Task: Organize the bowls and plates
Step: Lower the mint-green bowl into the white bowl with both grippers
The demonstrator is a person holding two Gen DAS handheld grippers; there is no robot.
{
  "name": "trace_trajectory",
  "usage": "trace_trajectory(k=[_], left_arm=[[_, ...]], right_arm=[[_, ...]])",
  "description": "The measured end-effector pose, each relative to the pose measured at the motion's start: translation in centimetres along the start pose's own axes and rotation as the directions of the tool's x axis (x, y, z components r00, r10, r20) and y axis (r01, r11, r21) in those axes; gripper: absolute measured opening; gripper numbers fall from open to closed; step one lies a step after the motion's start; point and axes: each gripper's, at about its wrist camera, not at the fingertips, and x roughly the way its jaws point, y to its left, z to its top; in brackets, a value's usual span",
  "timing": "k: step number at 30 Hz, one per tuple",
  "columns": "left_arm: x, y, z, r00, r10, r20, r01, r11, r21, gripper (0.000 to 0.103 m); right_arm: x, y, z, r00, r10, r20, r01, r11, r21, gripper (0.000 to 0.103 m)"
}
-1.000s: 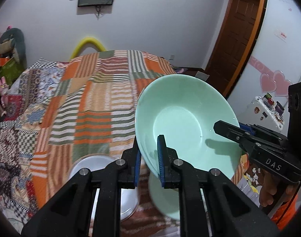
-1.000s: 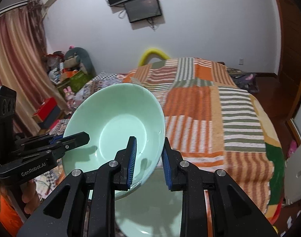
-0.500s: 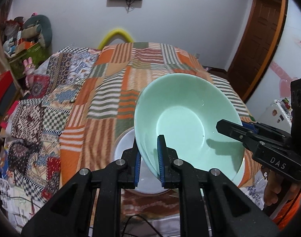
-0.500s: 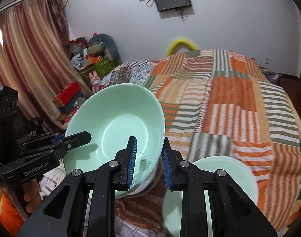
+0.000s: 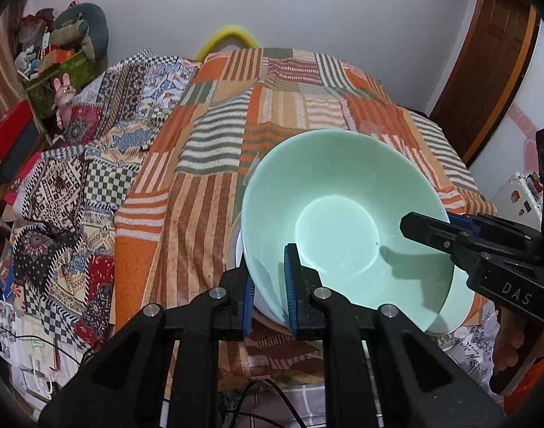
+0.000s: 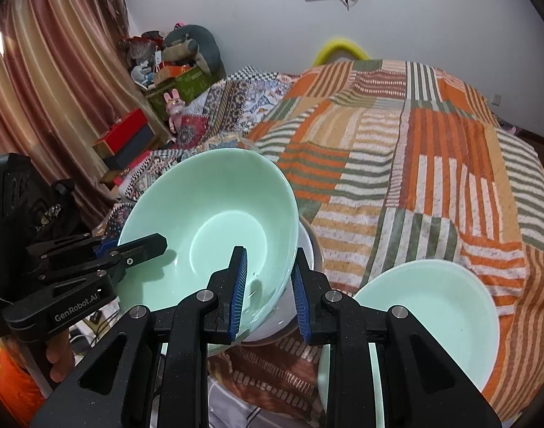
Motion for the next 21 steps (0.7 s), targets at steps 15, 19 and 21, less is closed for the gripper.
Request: trace_trajectory(k=[15, 19, 21], left_arm=[[4.1, 1.1, -1.2, 0.995, 0.024, -0.092, -0.025, 1.0, -0.014, 0.014], [4.9, 1.3, -1.3, 0.994, 0.037, -0.105, -0.039, 0.999, -0.013, 0.014], [5.4, 1.5, -1.5, 0.993, 0.033, -0.116, -0.035, 0.999, -0.019, 0.014]], right_arm=[[3.6, -0.2, -1.7, 0.994, -0.017, -0.111, 0.019, 1.0, 0.017, 0.023], [4.1, -0.5, -1.9, 0.992, -0.005, -0.124, 0.008, 1.0, 0.026, 0.023], [4.1, -0.5, -1.8, 0.992, -0.006, -0.123, 0.01, 1.0, 0.025, 0.023]])
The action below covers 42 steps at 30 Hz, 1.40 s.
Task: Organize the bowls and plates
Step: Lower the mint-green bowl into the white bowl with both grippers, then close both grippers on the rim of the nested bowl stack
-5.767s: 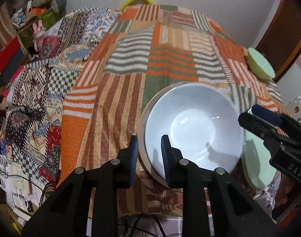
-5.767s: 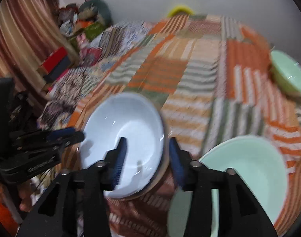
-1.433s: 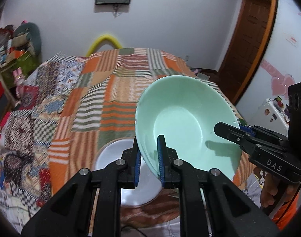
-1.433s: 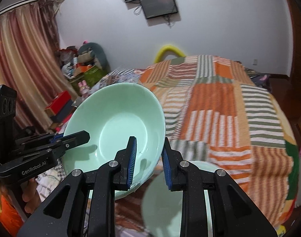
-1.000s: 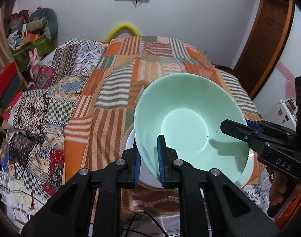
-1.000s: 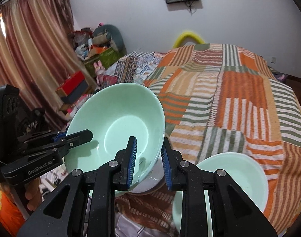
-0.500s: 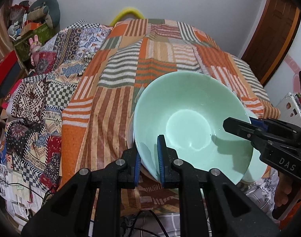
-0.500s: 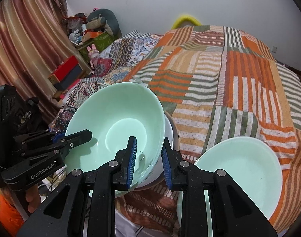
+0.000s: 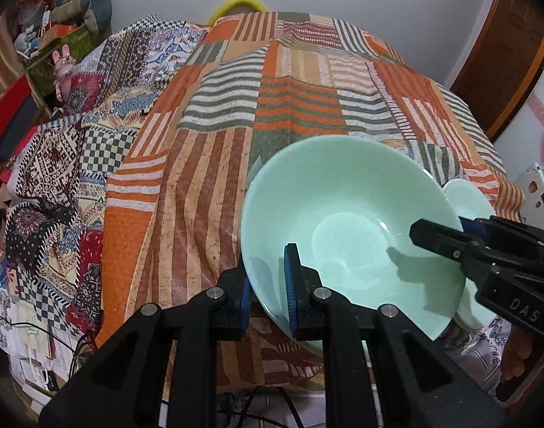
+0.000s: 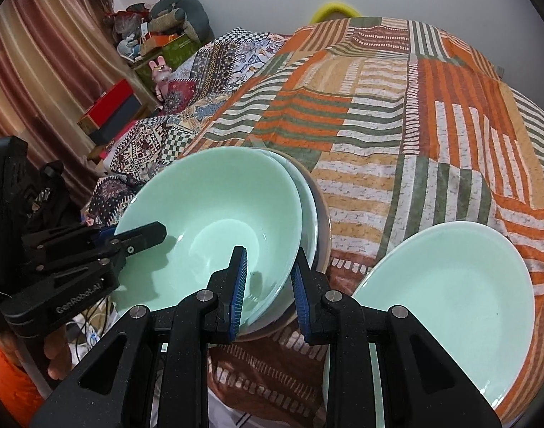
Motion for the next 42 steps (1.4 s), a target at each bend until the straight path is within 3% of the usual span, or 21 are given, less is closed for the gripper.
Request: trace_trajectory(k=[13, 20, 24, 31, 37, 42], left_arm=[[0.8, 0.1, 0.0, 0.999, 0.042, 0.0, -0.042, 0.999, 0.014, 0.016], [1.2, 0.2, 0.4, 1.0, -0.008, -0.015, 0.008, 1.0, -0.013, 0.036], [1.2, 0.4, 0.6, 1.0, -0.014, -0.026, 0.014, 1.0, -0.027, 0.036], [-0.8, 0.9, 1.2, 0.999, -0.025, 0.026, 0.026, 0.998, -0.05, 0.038], [-2.2, 1.8, 1.4, 0.997, -0.042, 0.064, 0.047, 0.996, -0.075, 0.04], [-1.2, 2.2, 1.0, 0.997, -0.064, 0.051, 0.069, 0.994, -0.088, 0.04]], right_arm=[[0.9, 1.2, 0.1, 0.996, -0.079, 0.03, 0.082, 0.992, -0.092, 0.023], [1.1, 1.0, 0.6, 0.997, -0.064, 0.03, 0.067, 0.994, -0.082, 0.023], [0.7, 0.8, 0.8, 0.998, -0.056, 0.033, 0.058, 0.996, -0.066, 0.023], [-0.3, 0.3, 1.3, 0.997, -0.05, 0.053, 0.053, 0.996, -0.066, 0.023], [-2.7, 0.2, 1.7, 0.989, -0.057, 0.138, 0.067, 0.995, -0.068, 0.041], [-3.0, -0.6, 1.5, 0.99, -0.046, 0.135, 0.052, 0.998, -0.041, 0.041]])
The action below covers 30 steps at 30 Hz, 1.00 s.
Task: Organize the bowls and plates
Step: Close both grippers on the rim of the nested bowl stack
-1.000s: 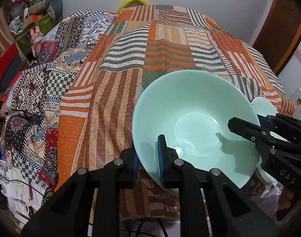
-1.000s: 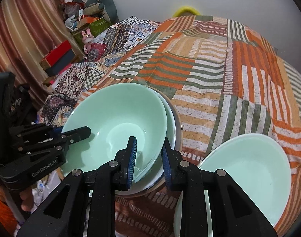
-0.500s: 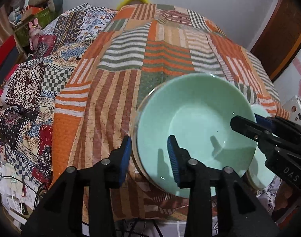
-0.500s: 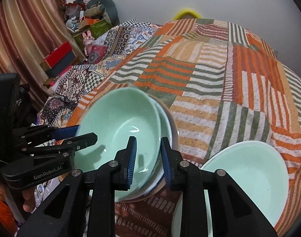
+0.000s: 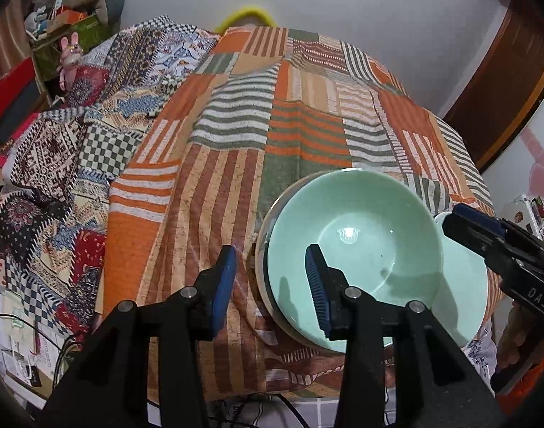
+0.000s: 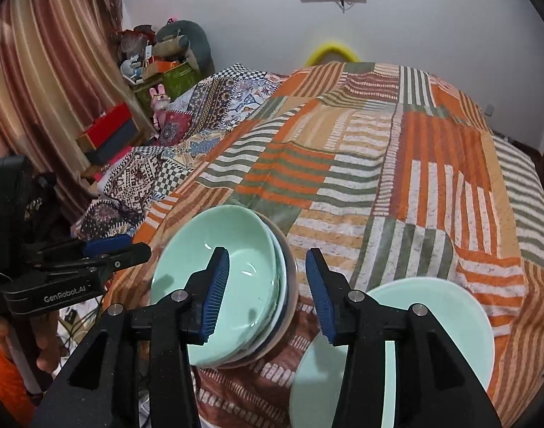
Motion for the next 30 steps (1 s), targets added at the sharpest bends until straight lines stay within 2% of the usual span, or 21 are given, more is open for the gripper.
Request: trace_trajectory(k=[10, 14, 20, 24, 30], left_arm=[[3.3, 0.5, -0.5, 0.998, -0.044, -0.048, 0.044, 0.999, -0.014, 0.04], [4.0, 0.7, -0.8, 0.995, -0.08, -0.065, 0.079, 0.997, -0.017, 0.039], [5.2, 0.5, -1.4, 0.989, -0.104, -0.102, 0.103, 0.995, -0.014, 0.032], [5.2, 0.0, -1.7, 0.99, -0.086, -0.109, 0.086, 0.996, -0.007, 0.031], [4.8, -0.9, -1.6, 0.993, -0.029, -0.112, 0.03, 0.999, 0.013, 0.031]], right_arm=[[2.5, -0.5, -2.5, 0.995, 0.031, -0.099, -0.027, 0.999, 0.043, 0.041], [3.2, -0.6, -2.7, 0.992, 0.048, -0.116, -0.041, 0.997, 0.061, 0.041], [3.6, -1.2, -2.8, 0.991, 0.072, -0.111, -0.061, 0.993, 0.103, 0.037], [4.1, -1.3, -2.8, 0.988, 0.078, -0.131, -0.063, 0.991, 0.115, 0.037], [4.7, -1.0, -2.4, 0.988, 0.036, -0.153, -0.02, 0.994, 0.104, 0.038]])
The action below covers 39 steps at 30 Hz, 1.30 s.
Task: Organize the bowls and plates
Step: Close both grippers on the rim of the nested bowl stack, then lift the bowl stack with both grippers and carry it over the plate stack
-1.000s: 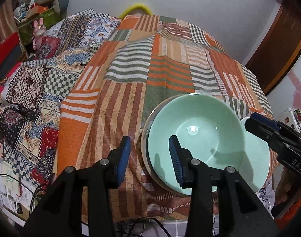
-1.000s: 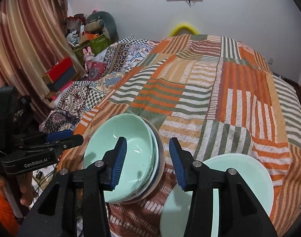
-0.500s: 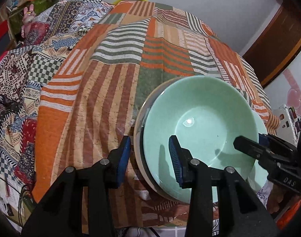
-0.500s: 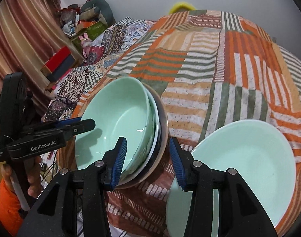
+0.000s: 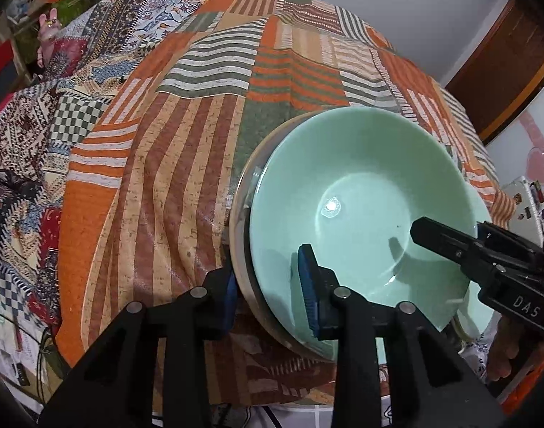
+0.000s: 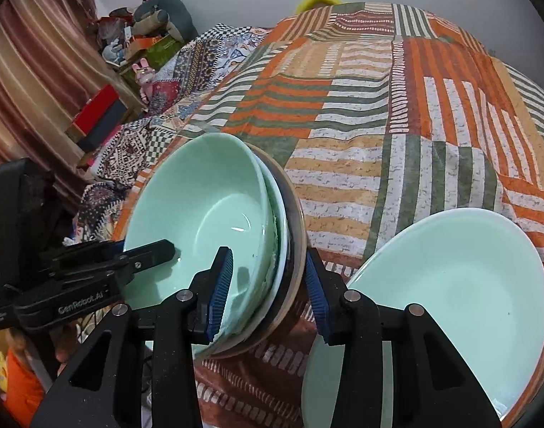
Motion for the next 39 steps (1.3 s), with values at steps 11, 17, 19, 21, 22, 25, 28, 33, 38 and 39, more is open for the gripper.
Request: trace_trajectory(k=[11, 17, 19, 21, 22, 25, 28, 33, 38, 39], left_arm=[[-1.1, -1.1, 0.0, 1.0, 0.024, 0.006, -0.025, 0.999, 0.025, 0.032], [-2.4, -1.8, 0.1, 0.998, 0.036, 0.042, -0.037, 0.999, 0.036, 0.031], [-3.2, -2.1, 0.1, 0.998, 0.033, 0.058, -0.035, 0.999, 0.039, 0.032], [-3.9, -2.4, 0.2, 0.997, 0.034, 0.075, -0.037, 0.998, 0.045, 0.032], [-4.3, -2.6, 0.3, 0.996, 0.035, 0.085, -0.039, 0.998, 0.048, 0.032], [-5.6, -3.3, 0.5, 0.993, 0.03, 0.111, -0.036, 0.998, 0.057, 0.032], [-6.9, -4.3, 0.6, 0.99, 0.025, 0.138, -0.035, 0.997, 0.072, 0.032], [-9.0, -6.3, 0.6, 0.984, 0.011, 0.18, -0.03, 0.994, 0.105, 0.032], [-10.7, -8.4, 0.3, 0.977, -0.01, 0.215, -0.02, 0.99, 0.138, 0.032], [-11.0, -8.9, 0.3, 0.975, -0.014, 0.221, -0.018, 0.989, 0.145, 0.032]], right_arm=[[-0.4, -0.1, 0.7, 0.999, -0.033, 0.001, 0.033, 0.999, -0.008, 0.038], [-1.3, -0.1, 0.4, 0.999, -0.03, 0.015, 0.03, 0.999, -0.02, 0.038], [-1.7, -0.1, 0.5, 1.0, -0.021, 0.023, 0.022, 1.0, -0.011, 0.038], [-2.3, 0.0, 0.5, 0.999, -0.018, 0.037, 0.019, 1.0, -0.013, 0.038], [-2.6, 0.1, 0.6, 0.999, -0.017, 0.044, 0.018, 1.0, -0.015, 0.038], [-3.9, 0.3, 0.6, 0.997, -0.017, 0.072, 0.019, 1.0, -0.023, 0.038], [-5.2, 0.4, 0.6, 0.995, -0.018, 0.102, 0.021, 0.999, -0.025, 0.038], [-7.7, 0.2, 0.5, 0.988, -0.018, 0.155, 0.021, 1.0, -0.021, 0.038], [-10.3, -0.4, 0.0, 0.978, -0.032, 0.208, 0.035, 0.999, -0.012, 0.038], [-10.7, -0.6, -0.2, 0.976, -0.035, 0.215, 0.038, 0.999, -0.01, 0.038]])
